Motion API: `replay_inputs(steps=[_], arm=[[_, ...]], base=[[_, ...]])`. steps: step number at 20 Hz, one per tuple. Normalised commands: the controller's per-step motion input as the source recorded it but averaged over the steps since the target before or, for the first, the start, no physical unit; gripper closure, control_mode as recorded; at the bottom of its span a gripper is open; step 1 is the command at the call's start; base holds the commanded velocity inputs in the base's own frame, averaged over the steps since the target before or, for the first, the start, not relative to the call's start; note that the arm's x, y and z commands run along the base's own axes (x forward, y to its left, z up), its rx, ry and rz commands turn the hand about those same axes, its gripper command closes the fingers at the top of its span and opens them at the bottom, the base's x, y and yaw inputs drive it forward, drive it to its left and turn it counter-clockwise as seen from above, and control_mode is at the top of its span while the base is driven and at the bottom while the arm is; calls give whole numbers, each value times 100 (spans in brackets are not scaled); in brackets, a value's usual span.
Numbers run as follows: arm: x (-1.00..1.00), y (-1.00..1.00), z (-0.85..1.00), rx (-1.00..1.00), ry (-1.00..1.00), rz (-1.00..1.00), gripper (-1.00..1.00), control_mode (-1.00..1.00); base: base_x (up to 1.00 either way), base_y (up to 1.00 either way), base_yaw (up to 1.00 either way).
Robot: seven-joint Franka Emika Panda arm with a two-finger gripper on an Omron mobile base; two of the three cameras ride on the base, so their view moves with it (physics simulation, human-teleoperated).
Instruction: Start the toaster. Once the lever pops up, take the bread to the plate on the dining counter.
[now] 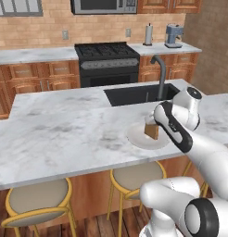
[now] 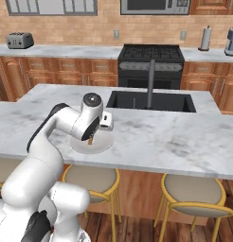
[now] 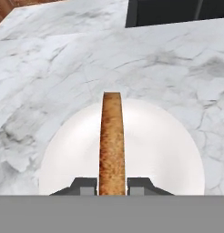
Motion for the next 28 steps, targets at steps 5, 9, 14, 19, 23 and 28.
replay_inputs(steps=[5, 9, 14, 19, 23, 28], arm=[[0, 0, -10, 0, 0, 0, 100, -100], [0, 0, -1, 0, 0, 0, 100, -100], [0, 0, 0, 0, 0, 0, 100, -100], [0, 0, -2, 0, -1, 0, 100, -100], [0, 9, -8, -2, -2, 0, 100, -100], [0, 11, -3, -1, 0, 0, 100, -100]], base=[[0, 0, 0], [0, 0, 0], [0, 0, 0], [0, 0, 0], [0, 0, 0], [0, 0, 0]])
